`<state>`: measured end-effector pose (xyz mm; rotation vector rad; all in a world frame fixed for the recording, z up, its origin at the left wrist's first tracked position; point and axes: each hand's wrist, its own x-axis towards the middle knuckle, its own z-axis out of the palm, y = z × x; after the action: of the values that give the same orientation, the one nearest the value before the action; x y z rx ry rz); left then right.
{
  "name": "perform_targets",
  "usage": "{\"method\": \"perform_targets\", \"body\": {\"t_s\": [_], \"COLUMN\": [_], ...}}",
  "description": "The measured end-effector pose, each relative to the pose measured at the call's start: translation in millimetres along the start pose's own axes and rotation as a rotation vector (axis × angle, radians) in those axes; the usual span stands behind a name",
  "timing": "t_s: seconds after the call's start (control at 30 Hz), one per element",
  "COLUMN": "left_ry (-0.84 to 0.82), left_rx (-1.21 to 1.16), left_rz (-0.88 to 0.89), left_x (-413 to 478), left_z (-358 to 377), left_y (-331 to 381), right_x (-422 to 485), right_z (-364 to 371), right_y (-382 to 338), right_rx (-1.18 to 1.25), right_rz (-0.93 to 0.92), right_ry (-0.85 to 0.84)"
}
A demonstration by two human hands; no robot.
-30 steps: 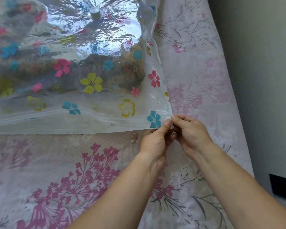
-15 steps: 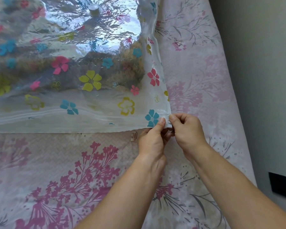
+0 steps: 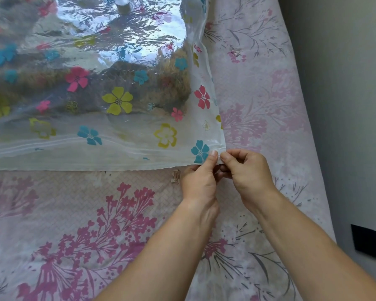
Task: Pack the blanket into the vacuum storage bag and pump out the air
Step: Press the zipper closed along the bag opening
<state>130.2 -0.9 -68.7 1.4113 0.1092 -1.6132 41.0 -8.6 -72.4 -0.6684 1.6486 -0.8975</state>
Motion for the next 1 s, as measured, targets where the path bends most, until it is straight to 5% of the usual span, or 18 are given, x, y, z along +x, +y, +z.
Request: {"method": "perform_targets", "body": {"t_s": [0.73, 0.9, 1.0], "left_ry": [0.055, 0.008, -0.006], "left_rx": [-0.065, -0.060, -0.001], "left_rz": [0.001, -0.067, -0.050], "left_x": [11, 11, 12], "left_z": [-25, -28, -30], "left_y": [25, 27, 30], "right_x": [-4, -21, -24], "right_z": [11, 34, 54], "right_y": [-5, -1, -2], "right_rx": [0.222, 0.577, 0.586], "right_rz": [0.074, 0.249, 0.328], "right_ry": [0.098, 0.037, 0.035]}}
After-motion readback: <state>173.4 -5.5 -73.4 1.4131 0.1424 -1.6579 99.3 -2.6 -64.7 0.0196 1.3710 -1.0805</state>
